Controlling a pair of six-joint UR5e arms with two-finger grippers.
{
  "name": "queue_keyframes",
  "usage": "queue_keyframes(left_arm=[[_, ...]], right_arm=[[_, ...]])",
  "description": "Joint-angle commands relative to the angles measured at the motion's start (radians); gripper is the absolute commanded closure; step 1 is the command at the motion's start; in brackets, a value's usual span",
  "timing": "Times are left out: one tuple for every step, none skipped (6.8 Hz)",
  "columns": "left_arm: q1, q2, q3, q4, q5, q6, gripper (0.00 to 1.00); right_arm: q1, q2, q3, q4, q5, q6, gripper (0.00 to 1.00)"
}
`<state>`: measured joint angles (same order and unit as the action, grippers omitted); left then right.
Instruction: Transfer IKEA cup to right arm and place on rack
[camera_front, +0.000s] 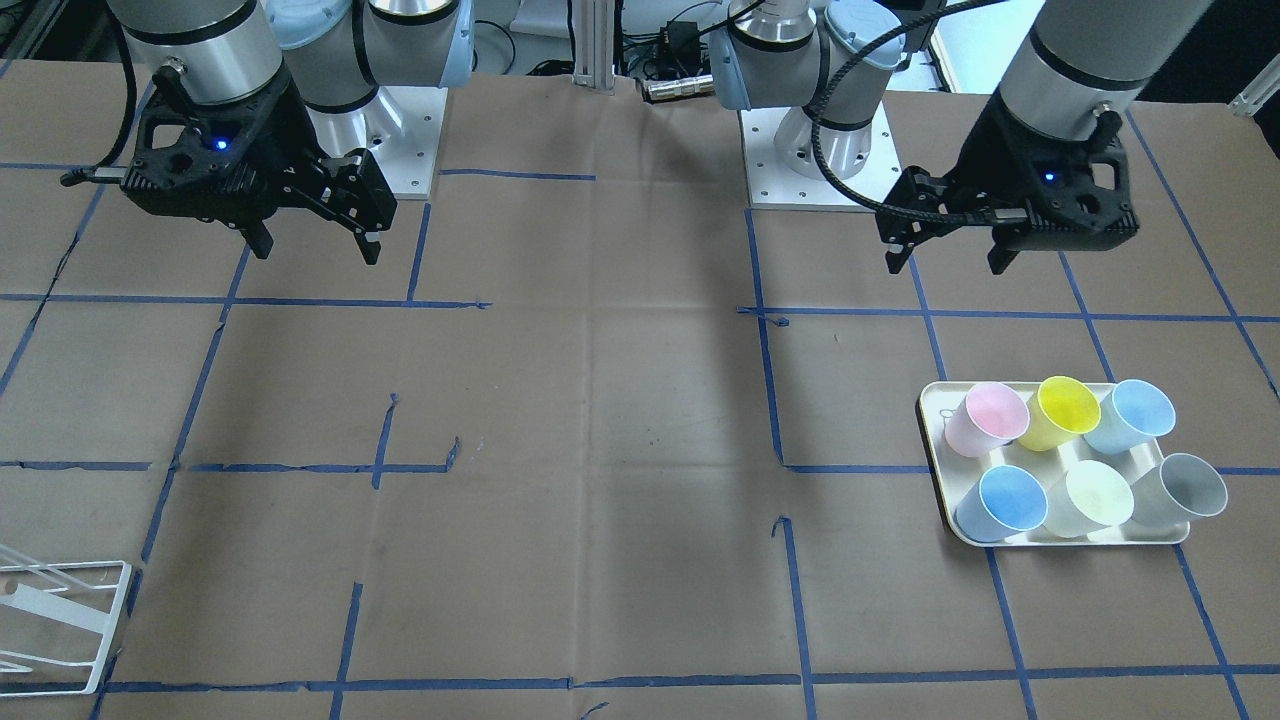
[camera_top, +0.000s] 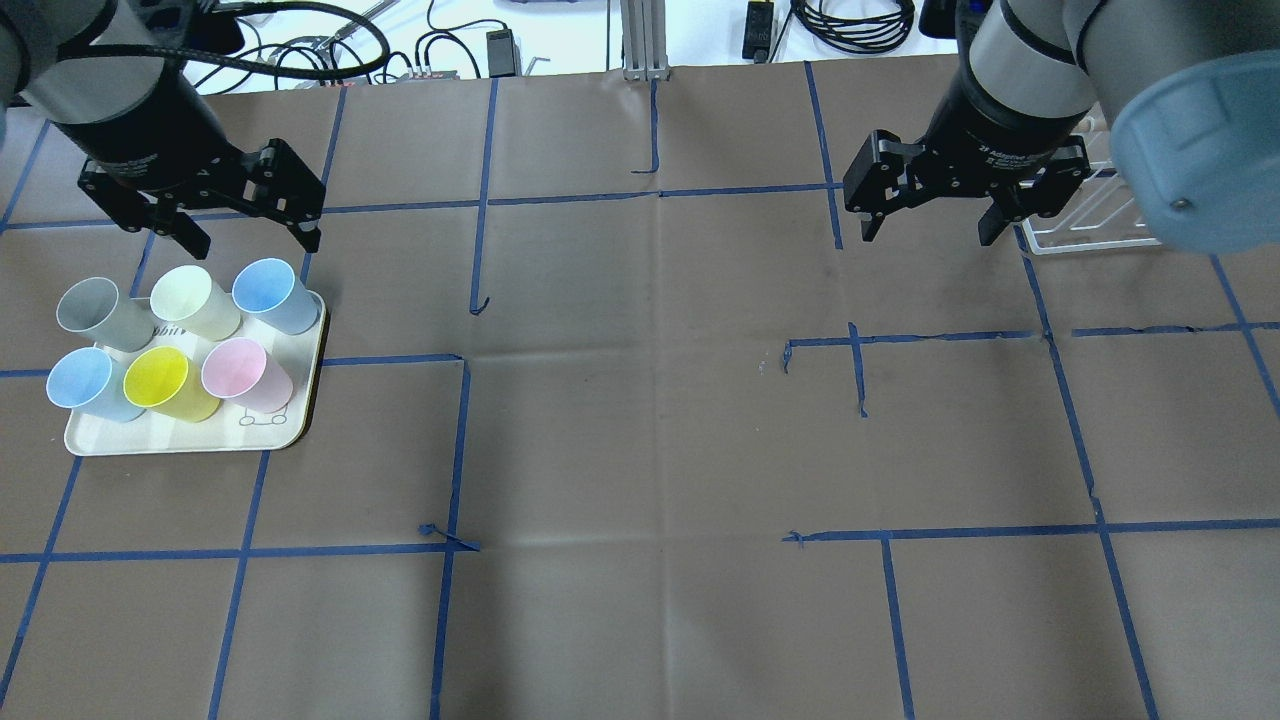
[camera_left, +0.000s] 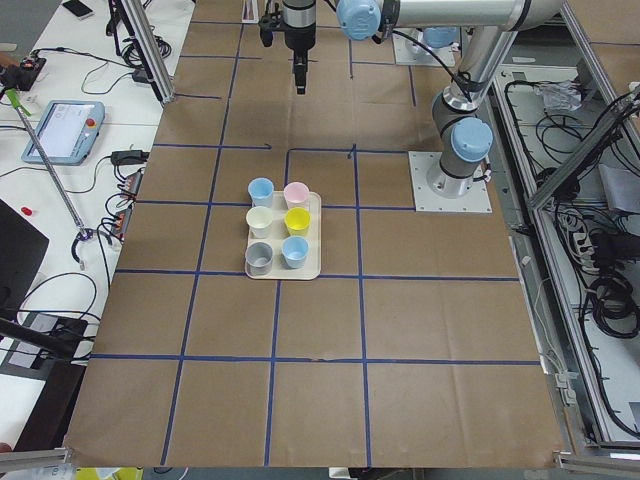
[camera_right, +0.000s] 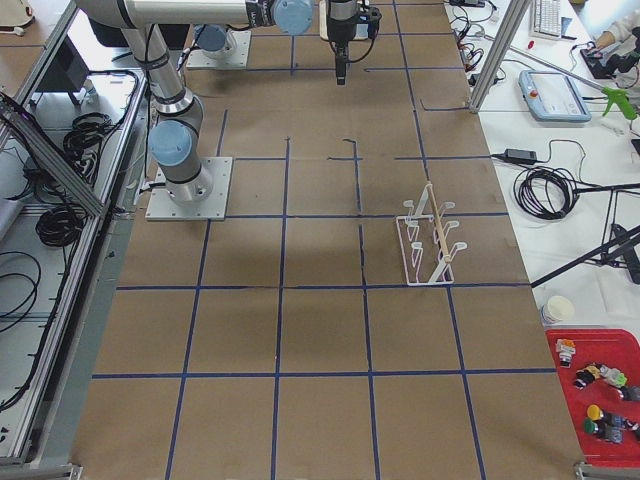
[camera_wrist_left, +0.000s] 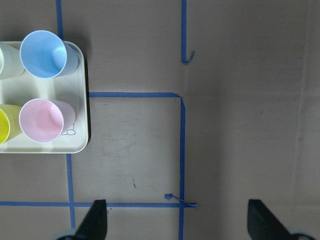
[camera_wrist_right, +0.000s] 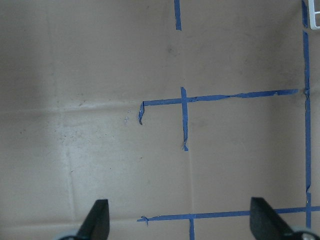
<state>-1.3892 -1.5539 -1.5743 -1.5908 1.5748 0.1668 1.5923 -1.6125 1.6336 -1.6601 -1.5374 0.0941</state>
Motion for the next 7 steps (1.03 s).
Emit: queue_keyframes(left_arm=[[0.117,-0.005,-0.015,0.04,-0.001,0.167,0.0],[0.14,-0.018,-0.015,0.061,0.001,0.207,0.0],[0.153,-0.037,-0.013,0.102,0.001,0.209,0.0],[0.153,-0.07,0.0,0.144,0.002,0.218,0.0],[0.153,-0.11,0.026,0.144,0.005,0.217,0.0],[0.153,-0.136,0.03,0.144,0.005,0.217,0.0],[0.153,-0.158,0.03,0.144,0.004,0.209,0.0]], right_arm=[[0.0,0.0,-0.004,0.0,-0.001,-0.002,0.0],[0.0,0.0,-0.004,0.0,-0.001,-0.002,0.0],[0.0,0.0,-0.003,0.0,-0.001,-0.002,0.0],[0.0,0.0,-0.003,-0.001,-0.001,-0.002,0.0],[0.0,0.0,-0.006,-0.001,-0.001,-0.001,0.0],[0.0,0.002,-0.008,-0.003,-0.001,0.001,0.0],[0.0,0.002,-0.008,-0.003,0.0,0.003,0.0]])
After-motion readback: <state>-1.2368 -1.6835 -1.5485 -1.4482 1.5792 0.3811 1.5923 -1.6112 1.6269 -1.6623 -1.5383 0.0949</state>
